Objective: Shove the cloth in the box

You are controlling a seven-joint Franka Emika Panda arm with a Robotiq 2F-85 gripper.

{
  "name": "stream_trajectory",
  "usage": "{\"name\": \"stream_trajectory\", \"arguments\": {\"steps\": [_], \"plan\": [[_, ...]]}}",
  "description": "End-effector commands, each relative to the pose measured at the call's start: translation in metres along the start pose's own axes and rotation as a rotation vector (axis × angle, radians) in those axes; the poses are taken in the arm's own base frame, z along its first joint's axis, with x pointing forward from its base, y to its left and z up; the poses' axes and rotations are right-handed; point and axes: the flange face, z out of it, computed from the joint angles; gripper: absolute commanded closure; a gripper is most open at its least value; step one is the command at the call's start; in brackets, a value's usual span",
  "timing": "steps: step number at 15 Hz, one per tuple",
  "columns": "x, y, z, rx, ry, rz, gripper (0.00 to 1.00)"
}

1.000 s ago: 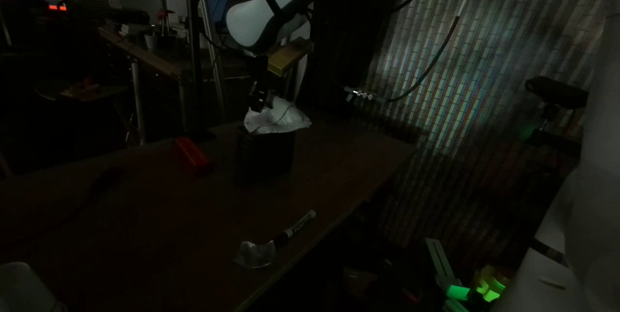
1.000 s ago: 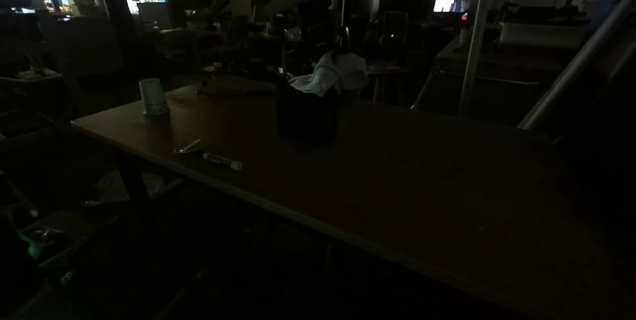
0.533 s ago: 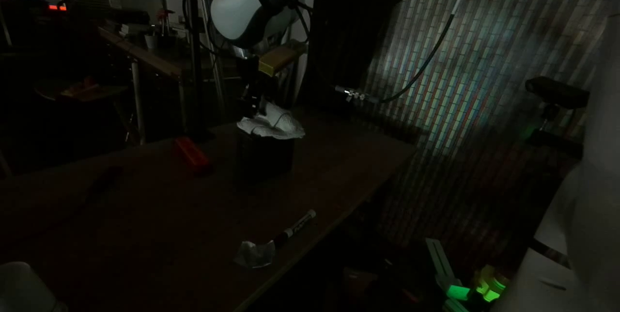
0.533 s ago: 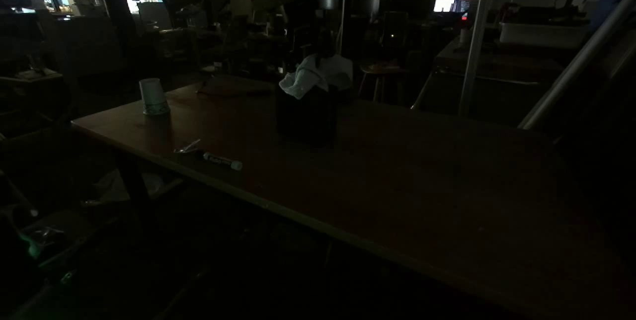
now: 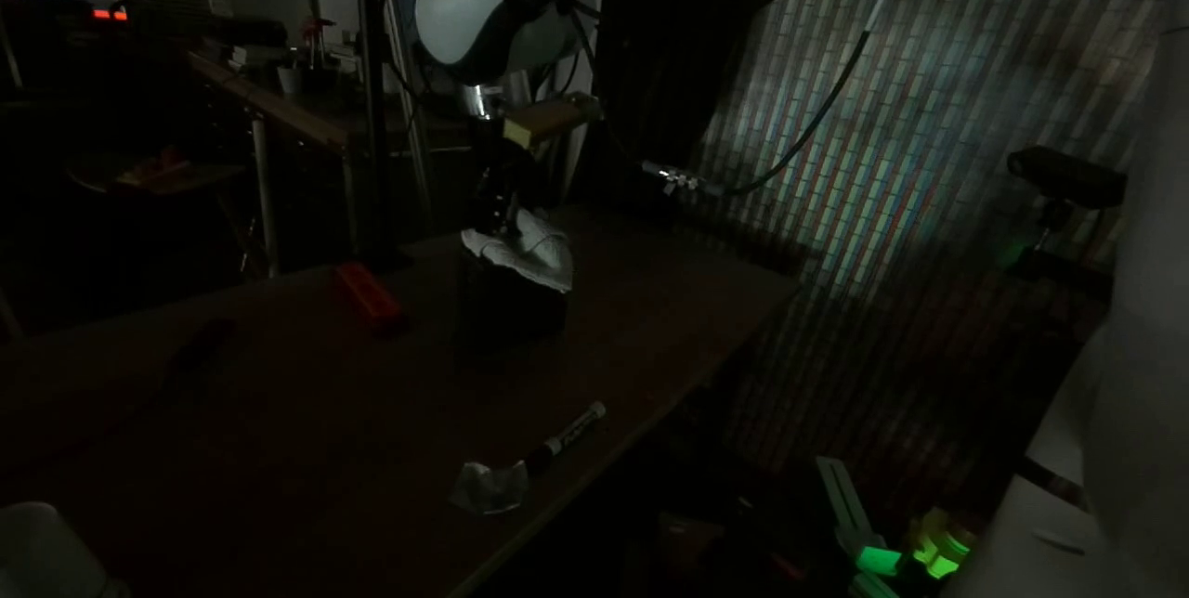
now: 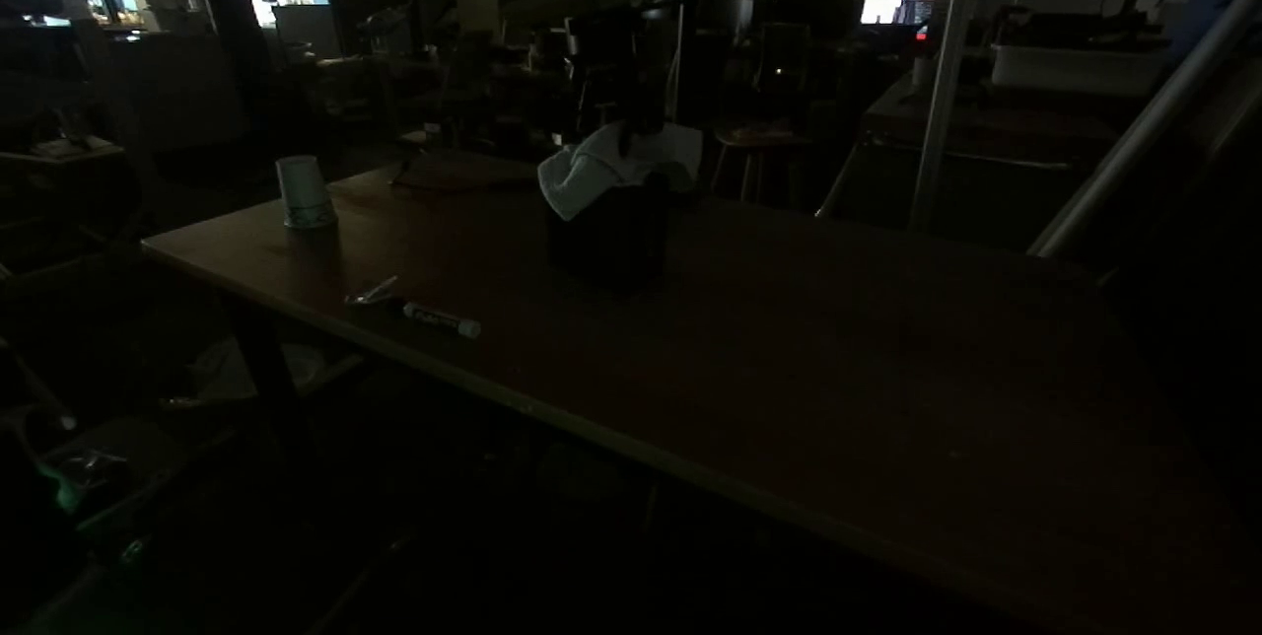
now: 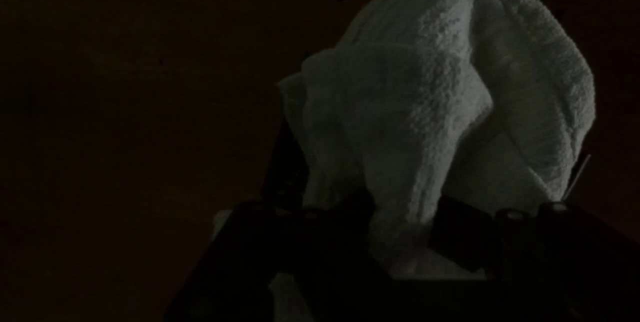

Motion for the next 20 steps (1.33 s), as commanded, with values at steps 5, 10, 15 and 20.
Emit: {"name": "stream_trajectory", "arguments": {"steps": [5, 10, 15, 20], "plan": [[0.007, -0.002, -0.008, 0.083, -0.008, 0.058, 0.96], [0.006, -0.011, -0.017, 0.032, 0.004, 0.085, 0.96], [0.000, -0.016, -0.008, -0.035, -0.074, 0.178, 0.96], [-0.007, -0.024, 0.002, -0.044, -0.177, 0.251, 0.96]]}}
